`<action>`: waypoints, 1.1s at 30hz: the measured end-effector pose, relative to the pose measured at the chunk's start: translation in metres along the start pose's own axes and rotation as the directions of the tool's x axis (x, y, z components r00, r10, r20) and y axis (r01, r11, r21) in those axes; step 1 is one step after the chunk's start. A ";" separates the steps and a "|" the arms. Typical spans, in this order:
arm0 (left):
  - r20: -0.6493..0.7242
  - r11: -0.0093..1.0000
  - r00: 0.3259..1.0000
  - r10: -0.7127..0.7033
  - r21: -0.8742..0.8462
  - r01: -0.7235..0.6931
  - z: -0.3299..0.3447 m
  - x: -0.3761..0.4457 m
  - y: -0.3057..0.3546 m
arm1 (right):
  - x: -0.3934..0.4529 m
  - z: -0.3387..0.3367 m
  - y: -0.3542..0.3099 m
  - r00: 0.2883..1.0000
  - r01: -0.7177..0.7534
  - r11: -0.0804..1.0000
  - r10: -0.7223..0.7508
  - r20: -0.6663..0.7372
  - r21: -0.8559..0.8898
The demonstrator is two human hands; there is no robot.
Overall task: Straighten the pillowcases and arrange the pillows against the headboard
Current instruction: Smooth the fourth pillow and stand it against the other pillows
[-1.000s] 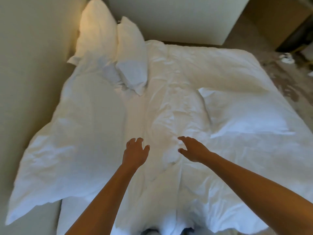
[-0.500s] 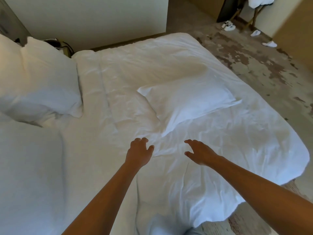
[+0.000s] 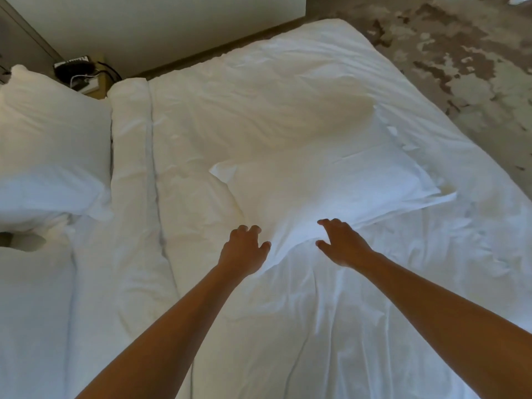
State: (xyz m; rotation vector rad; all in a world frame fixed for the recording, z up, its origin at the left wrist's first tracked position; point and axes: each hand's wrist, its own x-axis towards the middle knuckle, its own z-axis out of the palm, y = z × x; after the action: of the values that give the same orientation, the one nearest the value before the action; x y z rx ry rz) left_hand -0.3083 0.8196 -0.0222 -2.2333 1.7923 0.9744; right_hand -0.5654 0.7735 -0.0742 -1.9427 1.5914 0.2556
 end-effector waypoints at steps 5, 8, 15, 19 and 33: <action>-0.028 0.999 0.999 0.028 -0.020 -0.029 -0.009 0.108 0.026 | 0.122 -0.035 0.016 0.992 0.014 1.000 -0.012 -0.122 0.014; -0.043 0.997 0.997 0.066 -0.043 -0.067 -0.004 0.170 0.036 | 0.196 -0.047 0.023 0.980 0.041 0.999 -0.043 -0.196 -0.016; -0.016 0.998 1.000 0.009 -0.059 -0.010 0.019 0.307 0.039 | 0.355 -0.052 0.035 0.927 0.066 0.975 -0.139 -0.349 -0.213; 0.003 1.000 1.000 -0.009 -0.030 0.009 0.048 0.350 0.018 | 0.421 -0.027 0.033 0.901 0.010 0.952 -0.141 -0.410 -0.307; -0.179 0.999 0.984 0.004 -0.037 -0.011 0.096 0.361 -0.001 | 0.464 0.014 0.032 0.790 0.000 0.909 -0.255 -0.558 -0.416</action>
State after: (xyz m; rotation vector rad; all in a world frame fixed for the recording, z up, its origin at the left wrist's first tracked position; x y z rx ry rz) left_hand -0.3122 0.5632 -0.2940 -2.4087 1.8685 0.8391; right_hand -0.4719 0.3971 -0.3310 -2.6327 1.8879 -0.1398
